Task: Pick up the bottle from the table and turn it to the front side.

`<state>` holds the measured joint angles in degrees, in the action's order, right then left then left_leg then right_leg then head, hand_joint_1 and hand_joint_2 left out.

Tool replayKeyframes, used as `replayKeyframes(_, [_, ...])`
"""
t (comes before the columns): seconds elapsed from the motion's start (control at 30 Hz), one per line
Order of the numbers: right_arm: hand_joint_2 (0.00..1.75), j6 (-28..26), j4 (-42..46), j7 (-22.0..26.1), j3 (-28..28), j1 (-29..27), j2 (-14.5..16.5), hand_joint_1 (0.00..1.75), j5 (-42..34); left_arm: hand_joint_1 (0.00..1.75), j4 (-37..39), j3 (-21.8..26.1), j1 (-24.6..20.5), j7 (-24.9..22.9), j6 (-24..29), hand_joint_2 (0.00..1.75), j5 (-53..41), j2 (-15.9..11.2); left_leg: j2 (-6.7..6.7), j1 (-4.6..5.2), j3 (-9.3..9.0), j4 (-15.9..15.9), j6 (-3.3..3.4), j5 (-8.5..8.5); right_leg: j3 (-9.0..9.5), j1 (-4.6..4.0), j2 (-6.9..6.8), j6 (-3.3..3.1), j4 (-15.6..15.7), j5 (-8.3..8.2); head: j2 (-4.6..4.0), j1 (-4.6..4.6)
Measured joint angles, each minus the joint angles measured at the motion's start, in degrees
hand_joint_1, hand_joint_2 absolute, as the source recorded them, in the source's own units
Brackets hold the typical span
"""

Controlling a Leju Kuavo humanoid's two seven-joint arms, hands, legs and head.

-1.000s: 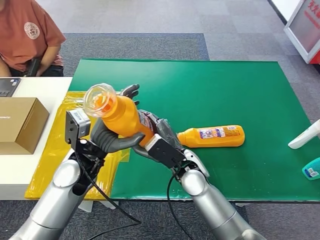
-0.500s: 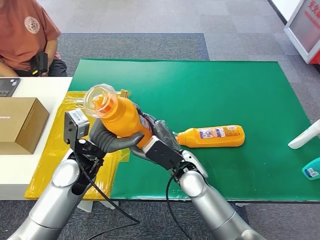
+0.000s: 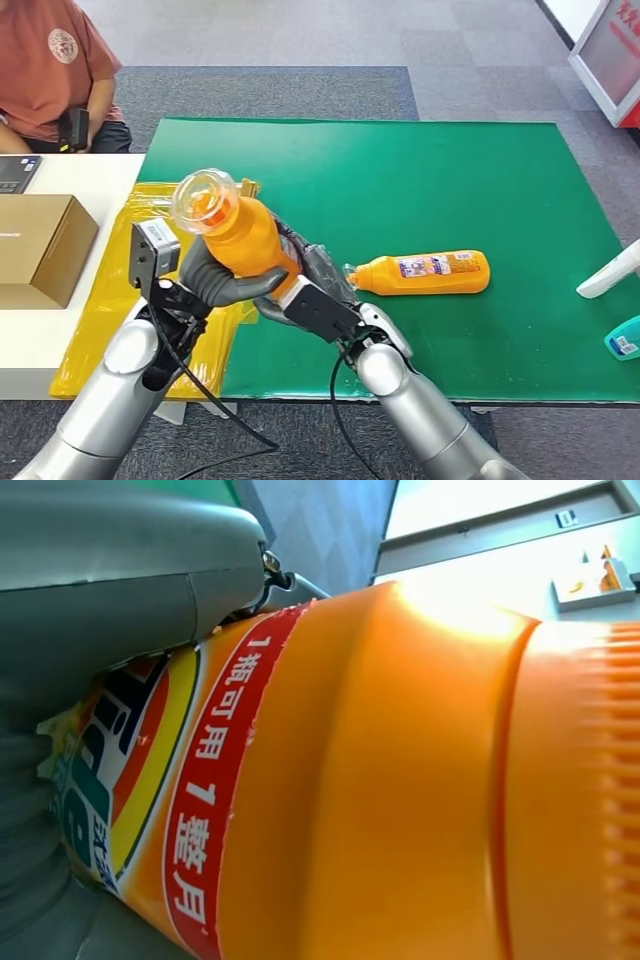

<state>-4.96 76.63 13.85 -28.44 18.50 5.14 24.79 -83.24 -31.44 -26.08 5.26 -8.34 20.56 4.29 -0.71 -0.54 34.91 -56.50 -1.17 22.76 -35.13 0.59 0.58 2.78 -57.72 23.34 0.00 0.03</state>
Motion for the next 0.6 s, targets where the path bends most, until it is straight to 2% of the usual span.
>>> replayKeyframes(0.17, [1.75, -1.91, -0.96, -1.52, 0.92, 0.37, -0.33, 0.00, -0.16, 1.75, 0.16, 0.68, 0.13, 1.18, 2.51, 1.75, -1.63, -1.29, 0.00, 0.00, 0.00, 0.00, 0.00, 0.00, 0.00, 0.00, 0.00, 0.00, 0.00, 0.00, 0.00, 0.01])
replayKeyframes(0.33, [1.75, -3.87, -1.81, -2.19, 4.36, 0.33, -1.63, 0.00, -0.52, 1.75, 0.32, 3.70, 0.77, 1.17, 7.30, 1.75, -6.69, -3.95, 0.00, 0.00, 0.00, 0.00, -0.01, -0.02, -0.01, 0.00, 0.00, 0.00, -0.01, -0.01, 0.00, 0.01])
replayKeyframes(0.5, [1.75, -6.00, -1.67, -2.80, 7.59, -0.03, -2.62, 0.00, 0.29, 1.75, 1.22, 6.62, 1.44, 1.04, 15.23, 1.75, -18.58, -5.69, 0.01, 0.00, 0.01, 0.00, 0.00, -0.02, -0.03, 0.00, 0.00, 0.00, 0.00, 0.00, 0.00, 0.01])
replayKeyframes(0.6, [1.75, -6.65, -0.75, -3.03, 9.82, -0.63, -3.34, 0.00, 0.89, 1.75, 1.99, 8.83, 2.11, 1.01, 17.73, 1.75, -24.53, -6.59, 0.01, 0.00, 0.02, 0.00, 0.00, -0.02, -0.04, 0.00, 0.00, 0.00, 0.00, 0.00, 0.00, 0.01])
